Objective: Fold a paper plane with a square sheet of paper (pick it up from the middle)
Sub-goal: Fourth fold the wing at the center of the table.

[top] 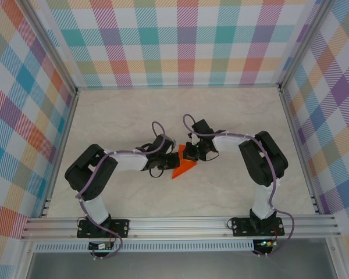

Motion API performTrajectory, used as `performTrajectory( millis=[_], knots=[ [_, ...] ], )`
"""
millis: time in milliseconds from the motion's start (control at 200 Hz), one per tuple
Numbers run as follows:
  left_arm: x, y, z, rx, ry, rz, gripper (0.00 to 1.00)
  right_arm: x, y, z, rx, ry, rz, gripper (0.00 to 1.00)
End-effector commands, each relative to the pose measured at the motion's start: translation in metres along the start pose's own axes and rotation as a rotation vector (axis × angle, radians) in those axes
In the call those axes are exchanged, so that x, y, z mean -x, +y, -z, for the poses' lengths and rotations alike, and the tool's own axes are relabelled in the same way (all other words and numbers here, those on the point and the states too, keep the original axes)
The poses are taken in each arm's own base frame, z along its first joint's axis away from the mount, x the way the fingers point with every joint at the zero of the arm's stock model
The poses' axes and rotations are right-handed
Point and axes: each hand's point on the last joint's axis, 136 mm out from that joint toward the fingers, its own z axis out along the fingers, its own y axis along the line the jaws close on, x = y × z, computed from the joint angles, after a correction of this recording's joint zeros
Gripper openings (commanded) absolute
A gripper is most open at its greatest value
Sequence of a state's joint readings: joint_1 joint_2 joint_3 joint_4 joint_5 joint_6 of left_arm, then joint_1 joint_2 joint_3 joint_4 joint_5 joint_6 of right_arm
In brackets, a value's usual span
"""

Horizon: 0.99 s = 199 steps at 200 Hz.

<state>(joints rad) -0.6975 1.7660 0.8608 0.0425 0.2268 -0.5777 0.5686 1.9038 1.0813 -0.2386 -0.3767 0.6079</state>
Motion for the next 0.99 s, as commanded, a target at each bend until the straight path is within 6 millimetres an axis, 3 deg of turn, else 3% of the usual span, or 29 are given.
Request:
performTrajectory(
  millis=[0,150,265,440,620,760,990],
  knots=[
    [-0.042,0.046,-0.004,0.162,0.158,0.026,0.0,0.001,-0.022,-0.005,-0.046,-0.013,0.014,0.01],
    [-0.047,0.049,-0.003,0.175,0.177,0.024,0.0,0.008,-0.045,0.0,-0.095,-0.057,-0.021,0.01],
    [-0.051,0.052,-0.004,0.181,0.194,0.023,0.0,0.022,-0.046,0.013,-0.079,-0.116,-0.039,0.01],
    [-0.054,0.055,-0.005,0.188,0.198,0.019,0.0,0.045,-0.024,0.038,0.075,-0.204,-0.042,0.01],
    [-0.052,0.052,-0.005,0.176,0.195,0.017,0.0,0.037,0.013,0.047,0.216,-0.216,0.038,0.02],
    [-0.052,0.051,-0.004,0.175,0.196,0.015,0.0,0.023,0.028,0.035,0.224,-0.158,0.089,0.02],
    [-0.051,0.051,-0.004,0.181,0.198,0.018,0.0,0.023,0.022,0.008,0.178,-0.088,0.093,0.01]
  ],
)
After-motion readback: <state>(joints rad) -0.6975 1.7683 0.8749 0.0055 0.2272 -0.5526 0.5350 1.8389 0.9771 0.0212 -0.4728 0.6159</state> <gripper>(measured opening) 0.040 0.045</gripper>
